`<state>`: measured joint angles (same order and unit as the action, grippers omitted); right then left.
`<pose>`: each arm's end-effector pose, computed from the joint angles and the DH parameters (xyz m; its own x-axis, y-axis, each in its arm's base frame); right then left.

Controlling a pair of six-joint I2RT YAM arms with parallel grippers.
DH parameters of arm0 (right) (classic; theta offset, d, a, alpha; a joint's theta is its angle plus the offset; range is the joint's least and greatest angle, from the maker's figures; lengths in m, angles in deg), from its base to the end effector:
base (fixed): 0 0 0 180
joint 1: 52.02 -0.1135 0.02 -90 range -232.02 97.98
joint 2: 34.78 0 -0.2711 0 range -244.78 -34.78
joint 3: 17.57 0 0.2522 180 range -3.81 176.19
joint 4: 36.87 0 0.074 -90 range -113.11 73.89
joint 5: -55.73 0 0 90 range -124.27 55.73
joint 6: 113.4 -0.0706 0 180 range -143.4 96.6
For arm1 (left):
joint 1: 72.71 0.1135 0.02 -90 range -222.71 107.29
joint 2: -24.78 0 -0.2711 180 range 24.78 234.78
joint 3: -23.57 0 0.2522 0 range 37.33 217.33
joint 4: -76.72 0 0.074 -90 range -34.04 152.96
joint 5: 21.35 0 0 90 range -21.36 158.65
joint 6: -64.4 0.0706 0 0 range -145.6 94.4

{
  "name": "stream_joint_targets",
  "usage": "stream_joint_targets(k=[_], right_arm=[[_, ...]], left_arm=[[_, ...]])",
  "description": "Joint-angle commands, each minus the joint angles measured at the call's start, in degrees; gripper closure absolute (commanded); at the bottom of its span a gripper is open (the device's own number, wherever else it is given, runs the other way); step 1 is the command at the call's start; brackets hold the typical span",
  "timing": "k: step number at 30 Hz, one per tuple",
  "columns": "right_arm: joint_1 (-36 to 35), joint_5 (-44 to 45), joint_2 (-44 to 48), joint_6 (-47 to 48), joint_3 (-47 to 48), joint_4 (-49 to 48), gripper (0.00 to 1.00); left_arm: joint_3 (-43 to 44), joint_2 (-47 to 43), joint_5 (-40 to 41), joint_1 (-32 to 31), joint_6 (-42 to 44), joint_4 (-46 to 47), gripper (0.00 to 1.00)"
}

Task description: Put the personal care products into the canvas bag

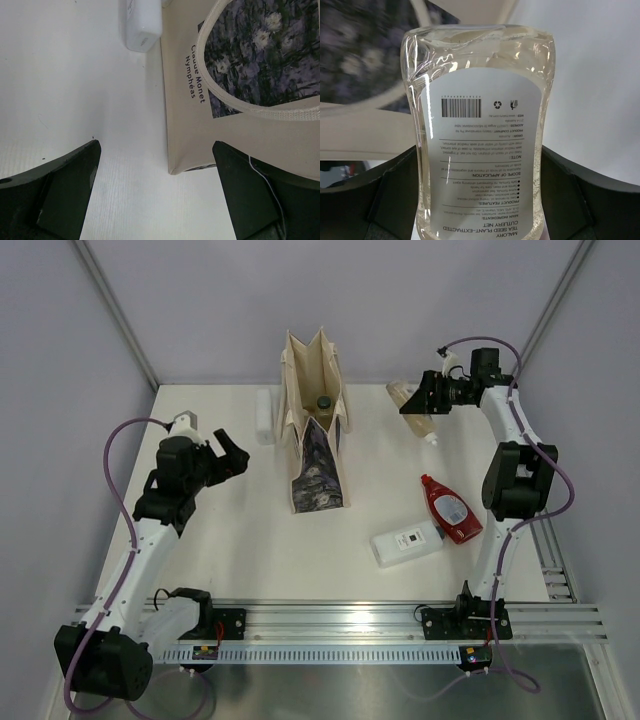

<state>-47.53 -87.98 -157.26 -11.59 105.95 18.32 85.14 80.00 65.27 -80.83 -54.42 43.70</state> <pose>0.4885 0.0187 0.2529 -0.7041 -0.0662 -0.7070 -0.5807 0.6267 0.5196 0.2421 -0.0387 0.2992 -0.4824 -0.4173 -0.7702 -0.0450 0.8899 -0.4540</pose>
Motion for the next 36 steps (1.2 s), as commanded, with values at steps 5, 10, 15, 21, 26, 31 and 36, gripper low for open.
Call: stream_joint_targets(k=[5, 10, 15, 21, 26, 31, 36], right_arm=[[-1.59, -9.94, 10.93, -27.09, 1.6, -19.72, 1.0], [-5.88, -4.12, 12.96, -31.23, 7.66, -19.45, 1.0], [-10.81, 2.63, 14.19, -33.61, 13.45, -20.69, 1.0], [-19.95, 16.0, 13.4, -36.85, 19.78, -21.39, 1.0], [-27.41, 27.68, 11.38, -38.96, 23.31, -21.92, 1.0], [-31.64, 35.23, 10.95, -40.91, 22.34, -27.19, 1.0], [-35.07, 41.66, 9.19, -40.99, 23.31, -29.03, 1.0]], left_arm=[[-0.61, -1.17, -2.6, 1.09, -1.33, 4.15, 0.01], [-0.61, -1.17, -3.21, 1.44, -1.77, 4.59, 0.01], [-0.79, -1.17, -3.57, 1.53, -2.12, 4.85, 0.01], [-0.88, -1.17, -4.18, 1.79, -2.56, 5.03, 0.01], [-1.4, -1.87, -4.18, 2.05, -2.65, 5.12, 0.01], [-1.41, -2.31, -4.53, 2.32, -2.56, 4.42, 0.01], [-1.93, -2.75, -4.62, 2.67, -2.82, 4.59, 0.01]])
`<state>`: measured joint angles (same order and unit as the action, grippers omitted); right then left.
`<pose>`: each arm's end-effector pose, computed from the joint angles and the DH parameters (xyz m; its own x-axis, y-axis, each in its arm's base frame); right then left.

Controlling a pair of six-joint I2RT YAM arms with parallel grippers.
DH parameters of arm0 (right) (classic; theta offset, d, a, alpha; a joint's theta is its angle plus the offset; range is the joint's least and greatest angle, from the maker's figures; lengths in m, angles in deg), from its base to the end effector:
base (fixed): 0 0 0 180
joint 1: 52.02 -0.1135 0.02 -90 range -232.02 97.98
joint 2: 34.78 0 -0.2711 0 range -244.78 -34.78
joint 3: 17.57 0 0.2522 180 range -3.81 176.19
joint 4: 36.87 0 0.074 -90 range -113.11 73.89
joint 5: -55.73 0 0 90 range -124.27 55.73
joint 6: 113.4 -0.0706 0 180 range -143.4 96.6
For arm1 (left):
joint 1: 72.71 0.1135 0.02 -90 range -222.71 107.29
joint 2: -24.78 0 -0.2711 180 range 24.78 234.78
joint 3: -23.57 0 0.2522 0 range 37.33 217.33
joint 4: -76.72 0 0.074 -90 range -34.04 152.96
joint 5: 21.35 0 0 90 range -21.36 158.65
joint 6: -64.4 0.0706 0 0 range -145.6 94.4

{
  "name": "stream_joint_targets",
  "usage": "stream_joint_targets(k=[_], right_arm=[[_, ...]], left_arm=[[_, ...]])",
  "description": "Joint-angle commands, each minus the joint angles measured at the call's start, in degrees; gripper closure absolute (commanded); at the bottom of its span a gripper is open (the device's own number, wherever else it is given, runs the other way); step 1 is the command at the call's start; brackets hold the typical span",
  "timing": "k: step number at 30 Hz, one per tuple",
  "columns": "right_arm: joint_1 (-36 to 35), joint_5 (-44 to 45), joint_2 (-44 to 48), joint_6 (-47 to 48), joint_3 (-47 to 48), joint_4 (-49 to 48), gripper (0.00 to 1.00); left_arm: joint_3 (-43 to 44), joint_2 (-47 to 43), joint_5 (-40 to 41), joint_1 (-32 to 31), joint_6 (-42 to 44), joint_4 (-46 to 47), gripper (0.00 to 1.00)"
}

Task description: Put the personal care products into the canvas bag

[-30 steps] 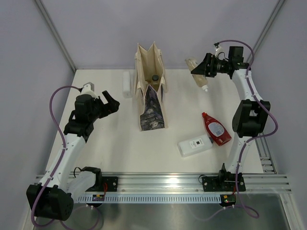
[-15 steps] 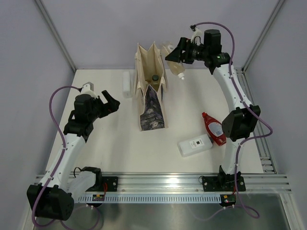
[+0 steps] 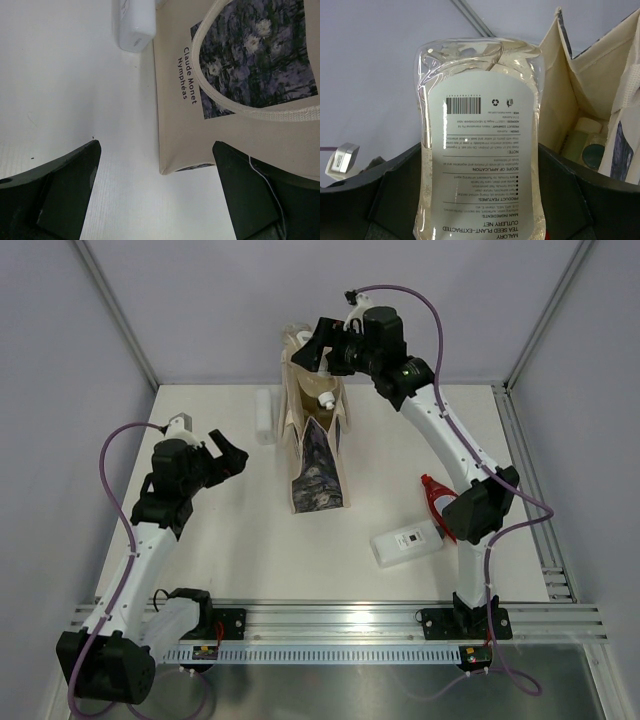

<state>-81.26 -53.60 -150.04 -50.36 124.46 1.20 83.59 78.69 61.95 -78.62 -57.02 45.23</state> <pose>0.4238 0.2640 0.4447 -0.4898 0.2161 -0.8446 -0.5858 0.6360 0.5024 0.2392 -0.0330 0.2976 -0.4718 -0.4717 -0.7449 -0.0455 0.8568 -0.5137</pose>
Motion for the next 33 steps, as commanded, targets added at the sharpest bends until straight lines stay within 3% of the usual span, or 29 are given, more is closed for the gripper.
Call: stream_joint_targets(k=[1, 5, 15, 19, 20, 23, 25, 27, 33], right_arm=[[-1.7, 7.99, 1.62, -2.48, 4.89, -12.1, 1.0], [-3.37, 11.42, 0.65, -2.66, 4.71, -12.63, 0.99], [-4.25, 17.05, 2.23, 1.12, -0.38, -11.66, 0.66], [-4.25, 16.87, 3.46, 2.43, -3.11, -11.84, 0.48], [-4.25, 16.87, 3.55, 2.53, -3.11, -11.4, 0.34], [-4.25, 16.17, 3.55, 3.32, -3.46, -10.78, 0.16], [-4.25, 15.82, 3.82, 4.02, -3.81, -10.96, 0.12], [-4.25, 15.55, 4.25, 4.11, -3.82, -11.13, 0.01], [-4.25, 14.67, 4.78, 4.64, -2.76, -10.96, 0.01]], left_arm=[[-0.47, -1.35, -1.39, 0.46, -0.22, 3.23, 0.01], [-0.47, -1.0, -1.65, 0.55, -0.57, 3.67, 0.01], [-0.12, 0.4, -2.26, 1.78, 0.83, 3.94, 0.01], [0.85, 3.99, -5.59, 3.18, 0.4, 6.13, 0.01], [1.2, 4.97, -6.13, 3.36, 0.13, 6.66, 0.01], [2.95, 9.97, -9.9, 3.45, 0.04, 9.03, 0.01], [4.01, 12.43, -11.83, 3.45, -0.13, 10.53, 0.01], [4.71, 15.69, -11.94, 3.45, 0.04, 11.58, 0.01], [8.49, 23.77, -9.74, 3.19, 1.8, 12.81, 0.01]])
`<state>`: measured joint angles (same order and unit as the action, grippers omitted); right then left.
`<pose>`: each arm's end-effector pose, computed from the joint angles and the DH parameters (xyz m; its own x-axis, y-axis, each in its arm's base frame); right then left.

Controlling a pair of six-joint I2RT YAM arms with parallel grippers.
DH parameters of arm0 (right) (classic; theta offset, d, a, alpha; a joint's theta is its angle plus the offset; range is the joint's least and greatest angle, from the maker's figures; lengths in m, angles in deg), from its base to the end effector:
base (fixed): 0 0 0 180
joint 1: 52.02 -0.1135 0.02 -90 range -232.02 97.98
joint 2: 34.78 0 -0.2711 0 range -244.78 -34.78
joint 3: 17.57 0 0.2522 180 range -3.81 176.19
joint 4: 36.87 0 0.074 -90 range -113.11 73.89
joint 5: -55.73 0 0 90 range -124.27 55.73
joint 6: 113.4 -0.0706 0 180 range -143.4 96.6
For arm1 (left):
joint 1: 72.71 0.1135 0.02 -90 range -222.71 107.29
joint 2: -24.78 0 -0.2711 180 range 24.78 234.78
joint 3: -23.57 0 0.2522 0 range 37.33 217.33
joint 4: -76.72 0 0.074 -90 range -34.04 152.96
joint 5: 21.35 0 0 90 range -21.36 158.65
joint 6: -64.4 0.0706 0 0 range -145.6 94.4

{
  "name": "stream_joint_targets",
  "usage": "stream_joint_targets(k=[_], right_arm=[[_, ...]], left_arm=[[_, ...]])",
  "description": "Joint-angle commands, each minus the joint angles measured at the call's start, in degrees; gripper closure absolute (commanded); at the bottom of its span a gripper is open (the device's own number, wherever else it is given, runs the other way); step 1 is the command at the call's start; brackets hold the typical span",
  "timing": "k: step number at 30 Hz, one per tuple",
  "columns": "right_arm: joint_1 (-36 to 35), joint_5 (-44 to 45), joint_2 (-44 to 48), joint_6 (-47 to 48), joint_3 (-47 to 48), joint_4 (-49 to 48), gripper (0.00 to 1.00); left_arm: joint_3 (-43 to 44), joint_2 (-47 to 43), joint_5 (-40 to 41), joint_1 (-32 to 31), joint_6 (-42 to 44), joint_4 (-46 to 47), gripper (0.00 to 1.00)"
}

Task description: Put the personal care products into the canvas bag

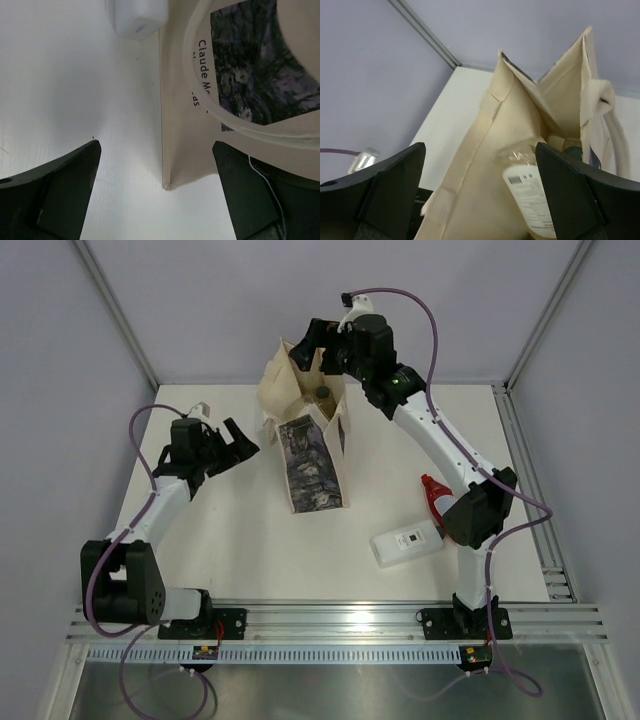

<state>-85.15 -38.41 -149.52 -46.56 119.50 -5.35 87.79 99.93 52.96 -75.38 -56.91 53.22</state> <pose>0.4237 0.2826 0.4325 -0.3608 0.2329 -0.9031 -0.5035 0.7665 0.3989 0.3140 -0.0338 0.2475 -0.6216 -0.4719 -0.6252 -0.0648 0.8265 -0.5593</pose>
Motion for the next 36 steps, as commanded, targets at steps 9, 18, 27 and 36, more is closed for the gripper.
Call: stream_joint_targets(k=[9, 18, 27, 36], right_arm=[[1.13, -19.67, 7.68, 12.22, 0.46, -4.31, 0.0], [13.76, -49.73, 17.52, 16.82, -12.81, -5.9, 0.01], [26.78, -50.96, 28.86, 25.97, -33.01, 1.49, 0.0], [36.98, -53.95, 34.14, 21.77, -45.94, -1.84, 0.0]], left_arm=[[13.51, 16.05, 10.31, -4.09, 6.61, 5.87, 0.04], [31.26, 33.02, 19.35, -5.76, 6.61, 2.1, 0.09], [53.68, 51.3, 28.33, -8.66, 5.57, -6.17, 0.18], [66.78, 61.24, 32.29, -10.06, 7.14, -14.95, 0.29]])
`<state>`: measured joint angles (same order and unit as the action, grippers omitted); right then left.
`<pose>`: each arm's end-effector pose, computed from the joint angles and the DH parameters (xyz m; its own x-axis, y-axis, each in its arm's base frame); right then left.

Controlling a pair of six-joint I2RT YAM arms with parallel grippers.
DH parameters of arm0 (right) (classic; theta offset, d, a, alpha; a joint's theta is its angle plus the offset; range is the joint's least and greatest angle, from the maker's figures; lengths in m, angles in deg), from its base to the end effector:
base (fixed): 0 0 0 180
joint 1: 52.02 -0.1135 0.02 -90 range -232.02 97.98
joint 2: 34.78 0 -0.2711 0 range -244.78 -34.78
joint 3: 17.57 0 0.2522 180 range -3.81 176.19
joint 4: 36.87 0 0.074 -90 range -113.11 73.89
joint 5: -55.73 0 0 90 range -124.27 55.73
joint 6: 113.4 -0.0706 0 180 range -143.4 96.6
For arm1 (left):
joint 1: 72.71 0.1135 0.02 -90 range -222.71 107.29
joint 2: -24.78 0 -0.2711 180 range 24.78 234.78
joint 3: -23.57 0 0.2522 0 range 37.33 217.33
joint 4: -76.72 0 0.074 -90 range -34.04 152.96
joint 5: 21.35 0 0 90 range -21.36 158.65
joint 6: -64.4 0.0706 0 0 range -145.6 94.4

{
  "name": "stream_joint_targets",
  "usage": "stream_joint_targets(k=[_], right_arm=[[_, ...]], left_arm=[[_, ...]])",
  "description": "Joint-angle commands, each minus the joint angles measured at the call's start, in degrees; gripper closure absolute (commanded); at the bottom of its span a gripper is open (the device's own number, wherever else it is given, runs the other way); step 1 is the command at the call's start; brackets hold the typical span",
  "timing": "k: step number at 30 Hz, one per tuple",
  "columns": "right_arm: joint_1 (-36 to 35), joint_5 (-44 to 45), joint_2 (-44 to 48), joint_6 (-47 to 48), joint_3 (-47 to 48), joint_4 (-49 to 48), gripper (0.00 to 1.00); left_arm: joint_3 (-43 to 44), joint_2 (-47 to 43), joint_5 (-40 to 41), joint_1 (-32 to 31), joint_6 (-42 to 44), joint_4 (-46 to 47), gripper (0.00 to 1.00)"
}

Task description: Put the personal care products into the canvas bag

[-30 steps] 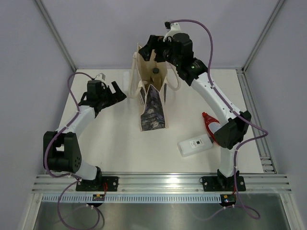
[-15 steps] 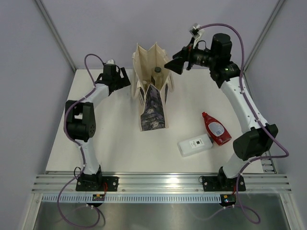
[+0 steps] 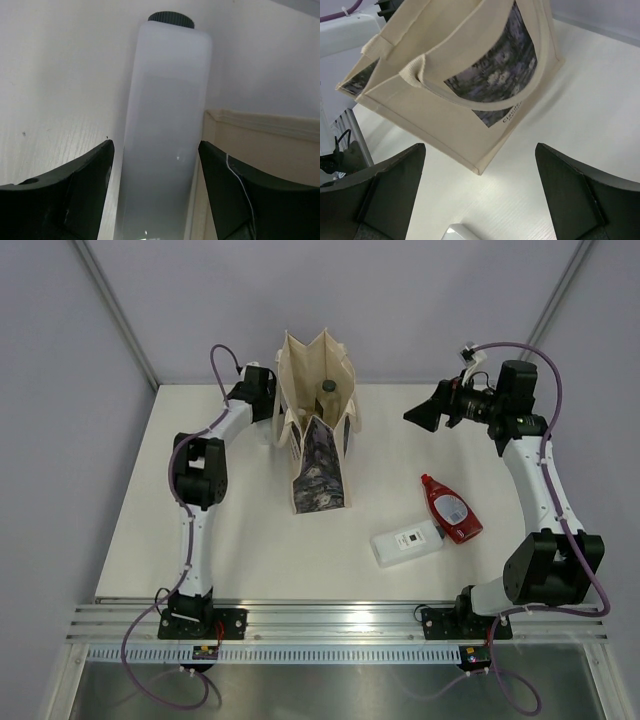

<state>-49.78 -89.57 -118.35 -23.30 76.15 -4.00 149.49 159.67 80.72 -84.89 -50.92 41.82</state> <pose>0.3452 0.0446 0.3832 -0.3846 0.0141 -0.9230 -0.7362 0.5985 0.3159 0.5540 -0.1045 0.1671 -0.6376 -0.2902 -0.7136 -0.2364 0.9553 -0.1773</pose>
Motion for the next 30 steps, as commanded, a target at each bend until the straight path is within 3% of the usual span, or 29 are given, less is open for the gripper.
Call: stream_joint_targets(k=[1, 9, 11, 12, 13, 16, 17, 22, 30], right_arm=[[1.97, -2.87, 3.24, -2.11, -3.49, -4.68, 0.0], [3.82, -3.75, 4.64, -5.11, -7.27, -8.21, 0.0], [3.91, -4.19, 4.56, -5.63, -7.54, -8.65, 0.01], [4.0, -4.28, 4.64, -5.98, -7.72, -9.26, 0.0], [4.0, -4.45, 4.73, -6.34, -7.89, -9.44, 0.01], [4.09, -4.72, 4.99, -7.04, -8.42, -10.15, 0.01], [4.09, -4.72, 5.17, -7.13, -8.77, -10.15, 0.01], [4.61, -4.81, 6.31, -7.57, -10.35, -10.5, 0.0], [5.14, -5.69, 6.93, -9.24, -12.73, -11.82, 0.0]], left_arm=[[7.78, 3.17, 4.8, -0.65, 1.41, -4.77, 0.3], [9.84, 5.38, 6.03, -0.91, 4.13, -10.93, 0.43], [9.13, 4.95, 5.77, -0.91, 4.84, -10.85, 0.51], [8.96, 4.77, 5.33, -0.82, 5.02, -10.67, 0.55], [8.61, 4.51, 4.8, -0.74, 5.11, -10.32, 0.69], [7.03, 2.75, 1.38, 0.05, 3.71, -8.83, 0.94], [5.45, 1.44, -1.06, 0.58, 2.66, -8.3, 0.97], [-5.61, -6.11, -11.18, 3.57, -1.48, -1.38, 1.0], [-34.95, -24.29, -31.05, 11.39, -11.67, 17.34, 1.0]])
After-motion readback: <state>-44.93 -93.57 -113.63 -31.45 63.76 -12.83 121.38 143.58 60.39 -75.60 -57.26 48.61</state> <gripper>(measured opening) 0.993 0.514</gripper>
